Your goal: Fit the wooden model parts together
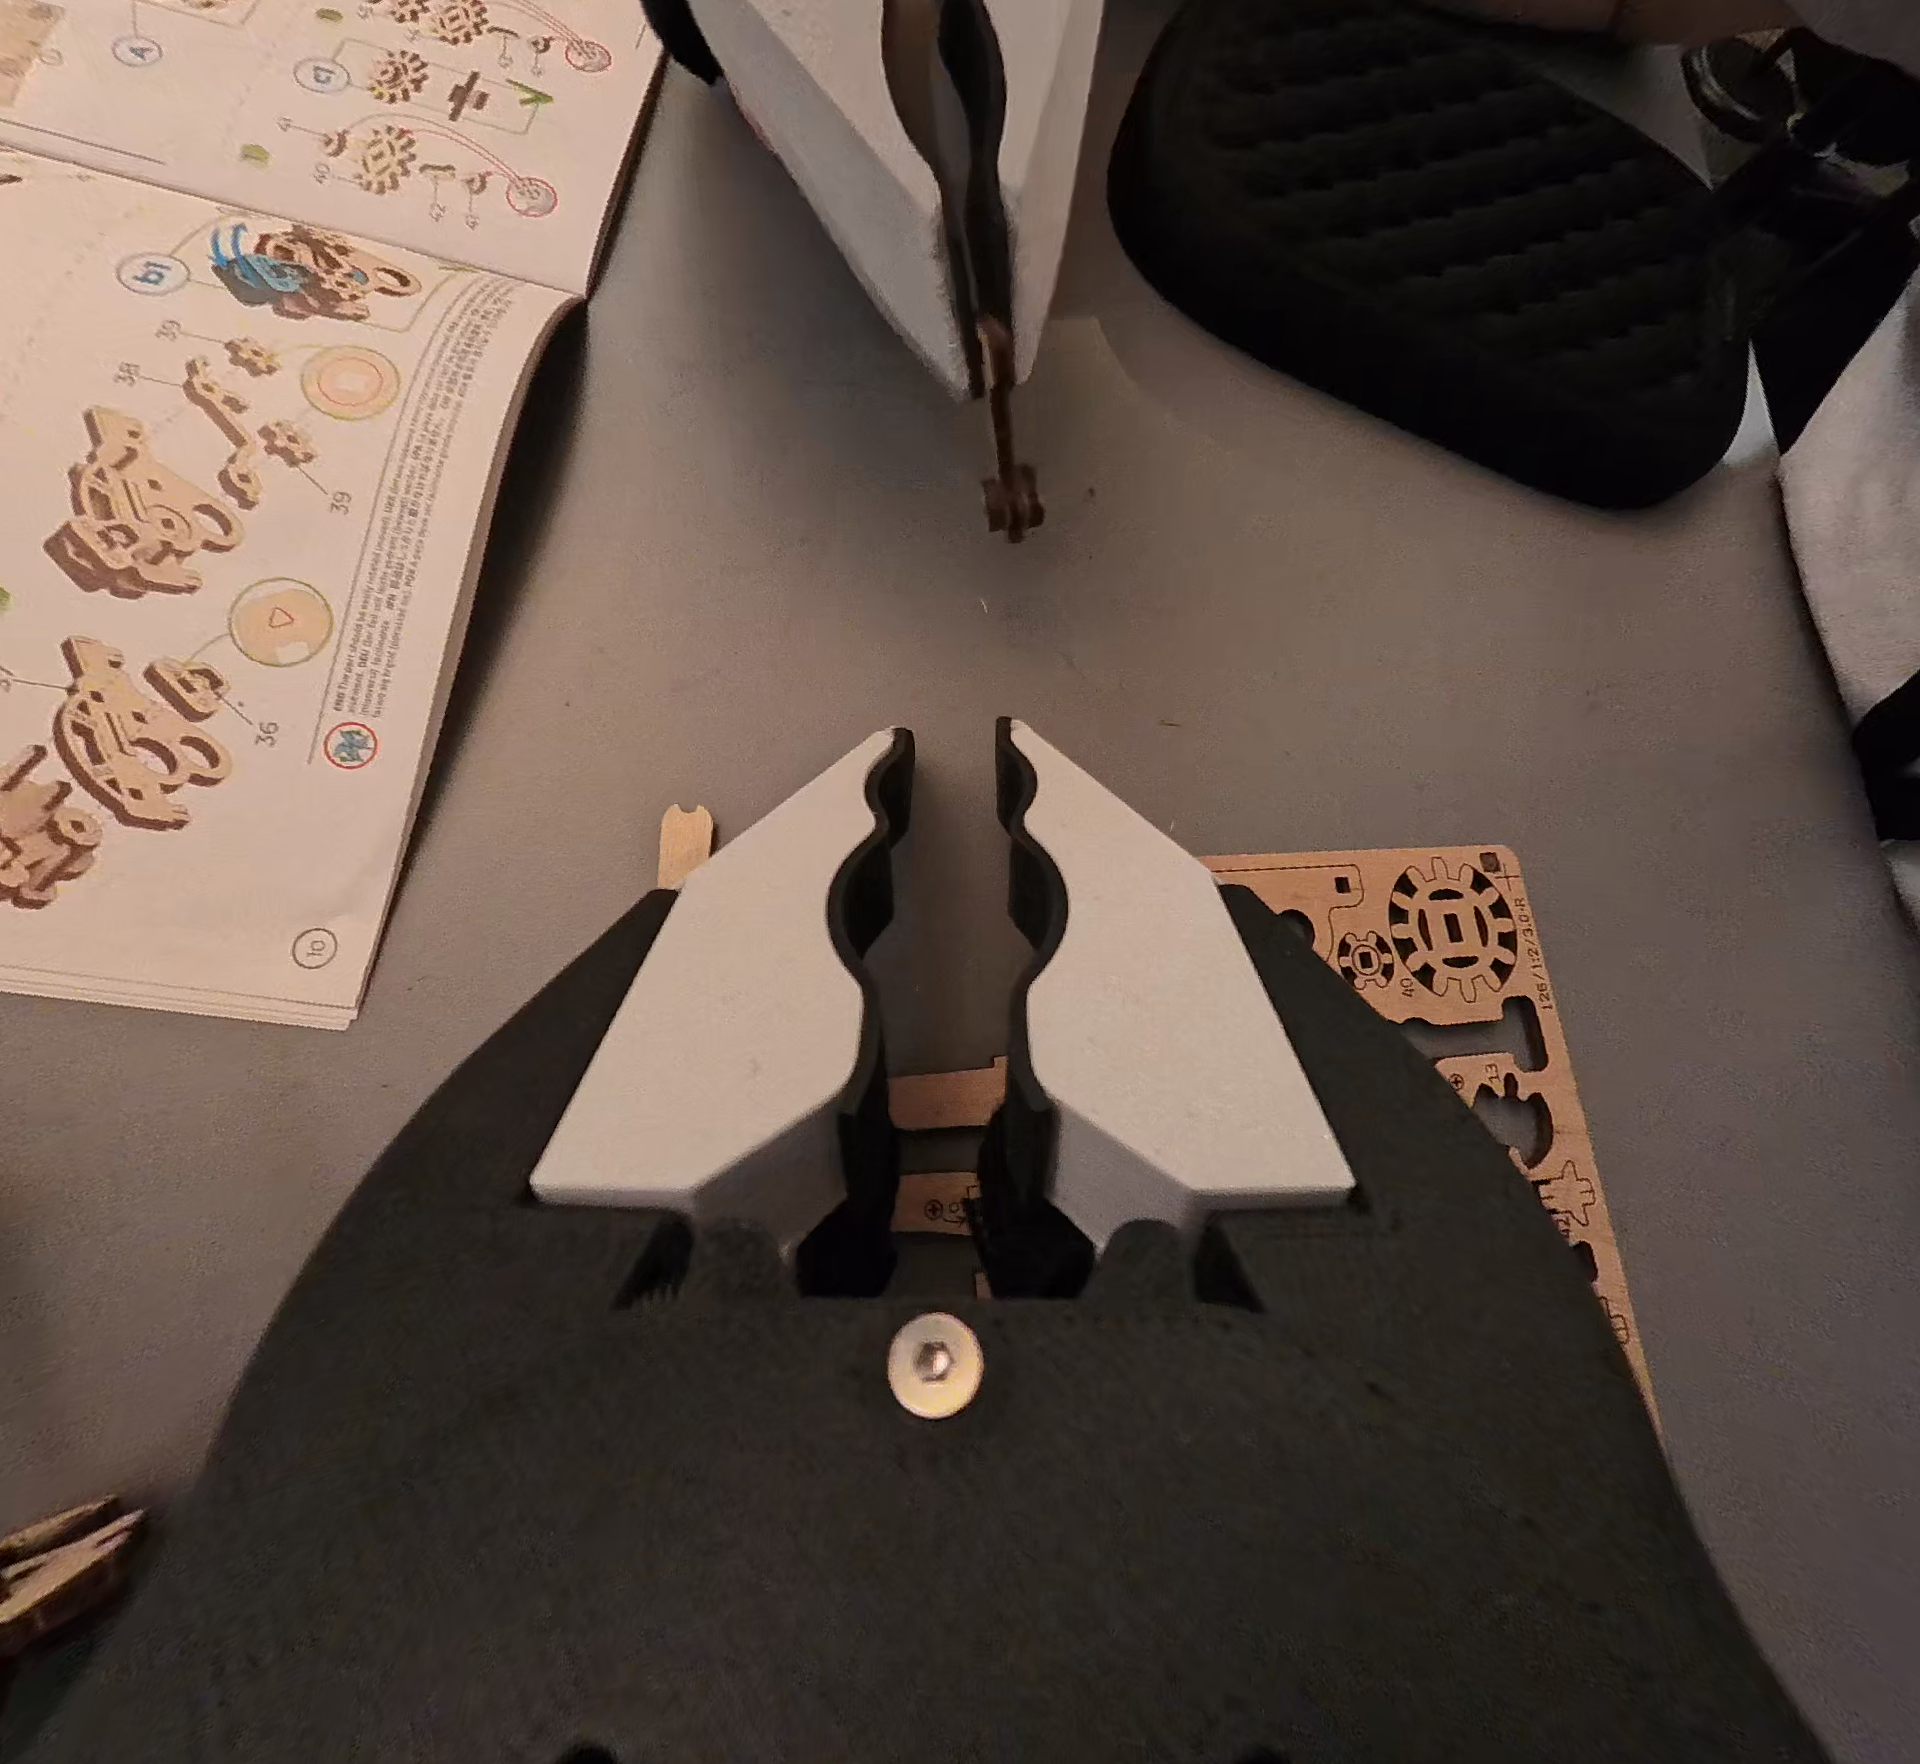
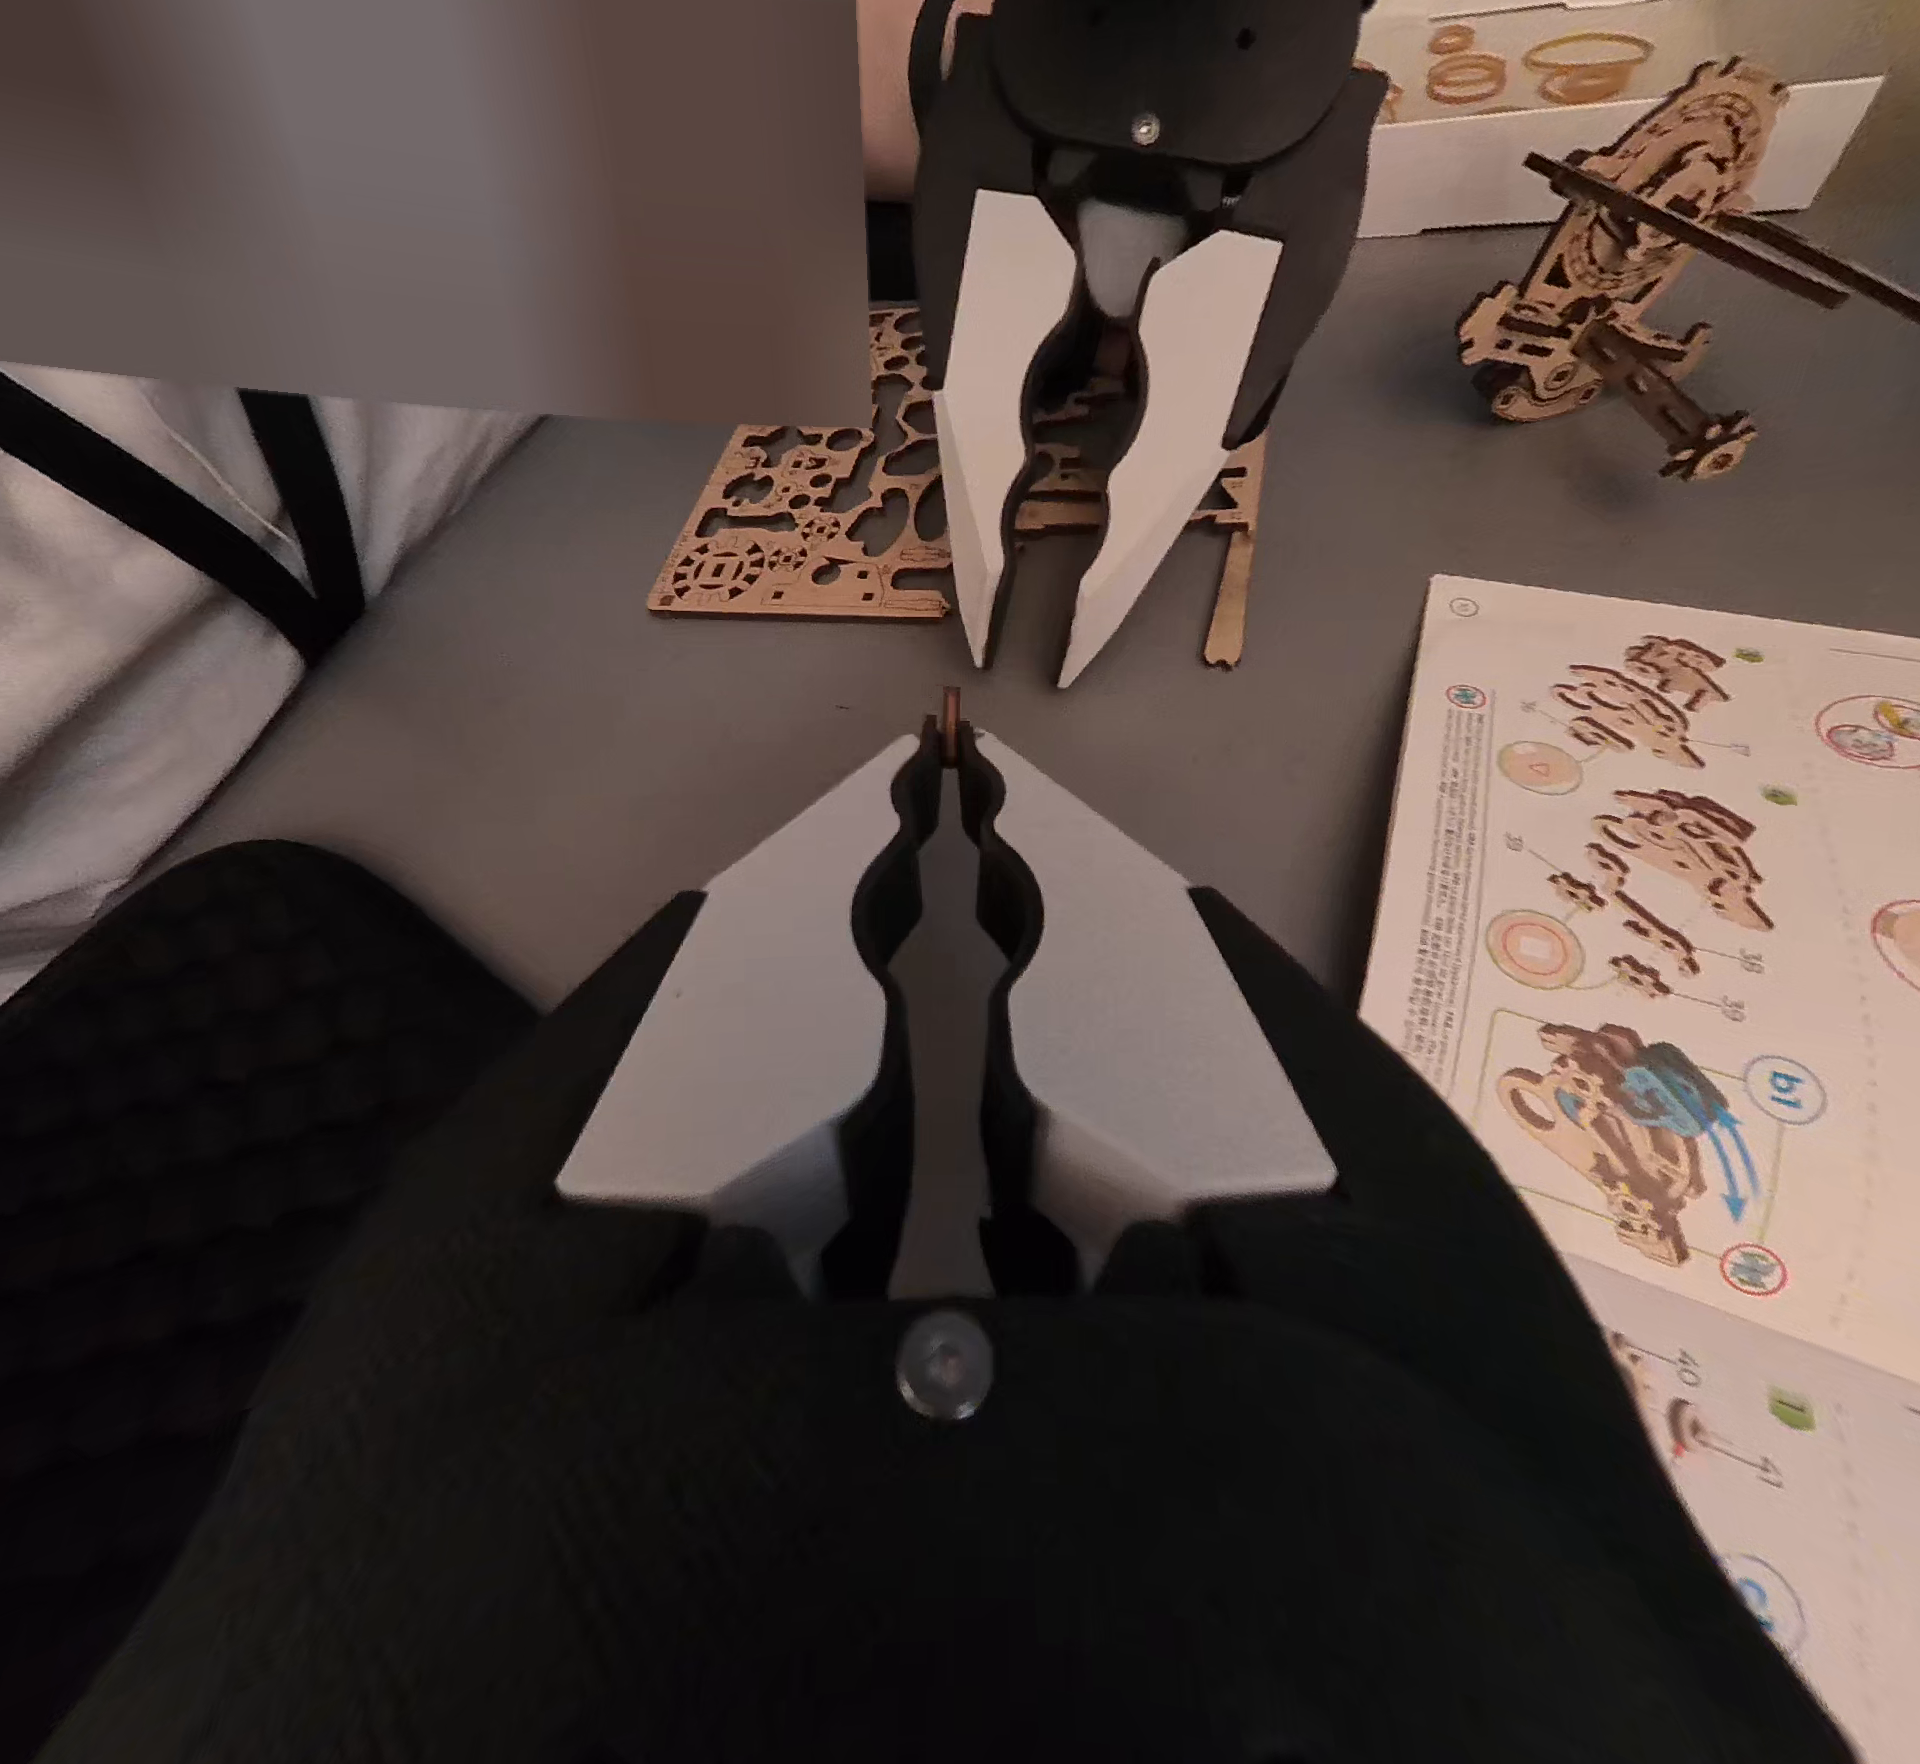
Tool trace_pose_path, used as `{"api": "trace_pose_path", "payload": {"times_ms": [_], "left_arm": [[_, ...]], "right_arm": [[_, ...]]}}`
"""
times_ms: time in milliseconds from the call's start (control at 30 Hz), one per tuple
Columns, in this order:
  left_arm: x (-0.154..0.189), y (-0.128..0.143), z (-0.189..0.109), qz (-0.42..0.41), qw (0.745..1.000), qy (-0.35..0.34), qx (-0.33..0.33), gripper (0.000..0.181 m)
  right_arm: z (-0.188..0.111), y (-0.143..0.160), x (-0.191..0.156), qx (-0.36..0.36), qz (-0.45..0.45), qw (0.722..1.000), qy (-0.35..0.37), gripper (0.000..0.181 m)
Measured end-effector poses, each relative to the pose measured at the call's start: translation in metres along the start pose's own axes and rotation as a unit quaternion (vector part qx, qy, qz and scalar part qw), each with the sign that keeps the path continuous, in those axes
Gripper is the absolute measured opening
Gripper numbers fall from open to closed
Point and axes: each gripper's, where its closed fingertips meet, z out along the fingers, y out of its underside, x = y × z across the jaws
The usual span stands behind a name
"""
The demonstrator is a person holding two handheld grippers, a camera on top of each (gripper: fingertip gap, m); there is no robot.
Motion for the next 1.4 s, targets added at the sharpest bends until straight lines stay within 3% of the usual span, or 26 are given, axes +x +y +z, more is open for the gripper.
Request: {"api": "trace_pose_path", "payload": {"times_ms": [267,467,600,867,1167,1400], "left_arm": [[0.002,-0.008,0.002,-0.010,1.000,-0.002,0.016,0.016],[0.003,-0.016,0.000,-0.016,0.999,-0.003,0.039,0.016],[0.002,-0.016,0.000,-0.022,0.999,-0.004,0.039,0.016],[0.011,-0.024,0.000,-0.030,0.998,0.018,0.056,0.014],[0.016,-0.033,-0.002,-0.054,0.994,0.041,0.081,0.013],[0.014,-0.032,-0.001,-0.055,0.996,0.029,0.071,0.009]], "right_arm": [[0.003,-0.009,0.010,0.022,0.038,0.999,0.017,0.001],[0.010,-0.009,0.016,0.009,0.202,0.979,-0.011,0.001],[0.013,-0.006,0.016,-0.008,0.258,0.966,-0.014,0.001],[0.009,-0.014,0.014,0.022,0.342,0.938,-0.049,0.001],[0.015,-0.009,0.006,-0.019,0.301,0.953,-0.042,0.001],[0.015,-0.021,0.009,-0.004,0.224,0.975,-0.012,0.001]]}}
